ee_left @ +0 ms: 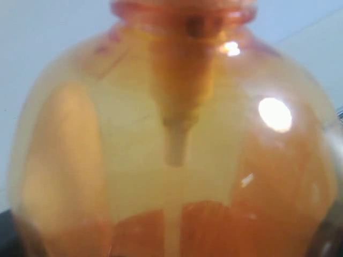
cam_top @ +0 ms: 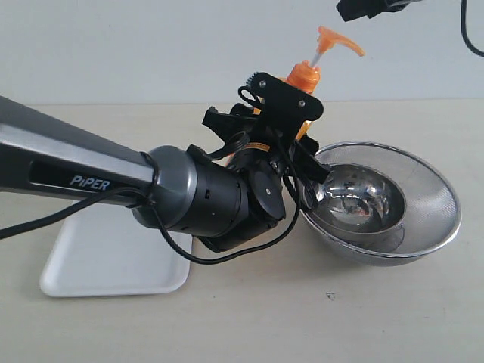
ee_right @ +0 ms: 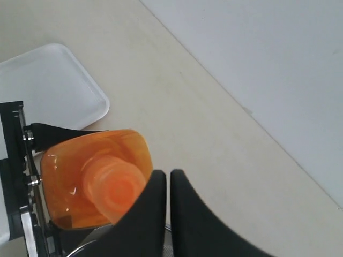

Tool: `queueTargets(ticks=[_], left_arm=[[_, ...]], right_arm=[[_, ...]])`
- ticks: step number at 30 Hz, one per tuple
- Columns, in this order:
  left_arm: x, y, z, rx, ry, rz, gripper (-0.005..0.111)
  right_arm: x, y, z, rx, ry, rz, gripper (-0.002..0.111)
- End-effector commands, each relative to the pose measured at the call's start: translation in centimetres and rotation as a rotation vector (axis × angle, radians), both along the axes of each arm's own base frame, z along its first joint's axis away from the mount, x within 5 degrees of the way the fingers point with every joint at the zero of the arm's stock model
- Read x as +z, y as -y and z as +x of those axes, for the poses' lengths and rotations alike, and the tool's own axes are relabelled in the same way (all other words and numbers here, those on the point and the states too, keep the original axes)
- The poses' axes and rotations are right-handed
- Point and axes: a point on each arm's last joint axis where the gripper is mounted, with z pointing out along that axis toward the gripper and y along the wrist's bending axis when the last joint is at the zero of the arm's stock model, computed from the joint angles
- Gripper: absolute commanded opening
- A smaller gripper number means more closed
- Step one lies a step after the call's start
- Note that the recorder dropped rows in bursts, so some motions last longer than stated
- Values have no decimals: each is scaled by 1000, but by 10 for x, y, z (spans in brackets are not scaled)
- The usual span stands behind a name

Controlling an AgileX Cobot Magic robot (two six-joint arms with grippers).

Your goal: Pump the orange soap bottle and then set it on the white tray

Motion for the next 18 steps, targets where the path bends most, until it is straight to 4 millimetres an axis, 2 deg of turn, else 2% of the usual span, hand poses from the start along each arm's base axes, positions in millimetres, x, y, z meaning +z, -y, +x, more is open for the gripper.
queueTargets(ticks=[1, 18], left_arm=[[15, 4, -1, -10, 60, -14, 5], [15, 4, -1, -10, 60, -14, 5]], right_arm=[[-2, -1, 3, -4, -9, 7, 0], [-4, -4, 4, 8, -25, 51, 0]])
